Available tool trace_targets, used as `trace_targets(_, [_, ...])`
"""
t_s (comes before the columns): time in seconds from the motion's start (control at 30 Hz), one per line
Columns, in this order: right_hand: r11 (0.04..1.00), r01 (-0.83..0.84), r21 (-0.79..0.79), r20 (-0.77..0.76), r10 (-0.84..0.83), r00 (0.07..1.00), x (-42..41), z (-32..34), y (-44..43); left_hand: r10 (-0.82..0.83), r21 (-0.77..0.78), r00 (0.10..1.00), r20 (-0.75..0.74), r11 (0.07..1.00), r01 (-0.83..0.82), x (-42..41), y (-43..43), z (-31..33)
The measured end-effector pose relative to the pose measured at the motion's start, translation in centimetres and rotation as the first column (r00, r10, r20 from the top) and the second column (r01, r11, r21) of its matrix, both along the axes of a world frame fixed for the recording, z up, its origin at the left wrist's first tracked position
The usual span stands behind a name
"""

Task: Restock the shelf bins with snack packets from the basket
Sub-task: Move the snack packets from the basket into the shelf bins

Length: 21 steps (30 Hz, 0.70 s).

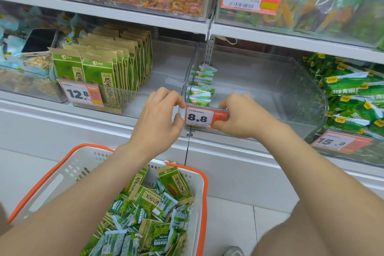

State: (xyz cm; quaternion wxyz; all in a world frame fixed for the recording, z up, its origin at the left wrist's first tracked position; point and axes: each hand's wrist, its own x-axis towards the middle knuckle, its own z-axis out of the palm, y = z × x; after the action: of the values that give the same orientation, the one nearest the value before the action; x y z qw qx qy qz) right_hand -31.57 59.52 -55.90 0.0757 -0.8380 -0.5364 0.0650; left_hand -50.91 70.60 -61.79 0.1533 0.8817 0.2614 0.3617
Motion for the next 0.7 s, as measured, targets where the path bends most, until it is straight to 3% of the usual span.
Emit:
trace_targets(0.17, [0.998, -0.041, 0.046, 0.150, 0.034, 0.988, 0.1, -0.7, -0.2, 0.009, -0.046, 1.000, -0.024, 0.999, -0.010, 0.7, -0.5, 0.1])
trace_targets(0.33, [0.989, -0.069, 0.132, 0.179, 0.045, 0.983, -0.8, 0.2, -0.7, 0.025, -0.098, 0.999, 0.030, 0.995, -0.021, 0.6, -0.5, 0.4])
trace_targets(0.53, [0.993, -0.109, 0.045, 0.219, 0.097, 0.971, -2.7, -0.6, -2.3, 0.027, -0.145, 0.998, 0.054, 0.989, -0.019, -0.3, -1.5, 0.5])
trace_targets(0.7, [0.992, -0.124, 0.018, 0.192, 0.118, 0.974, -3.2, -0.8, -2.9, 0.079, -0.124, 0.996, -0.039, 0.989, -0.083, -1.4, -2.0, -0.4])
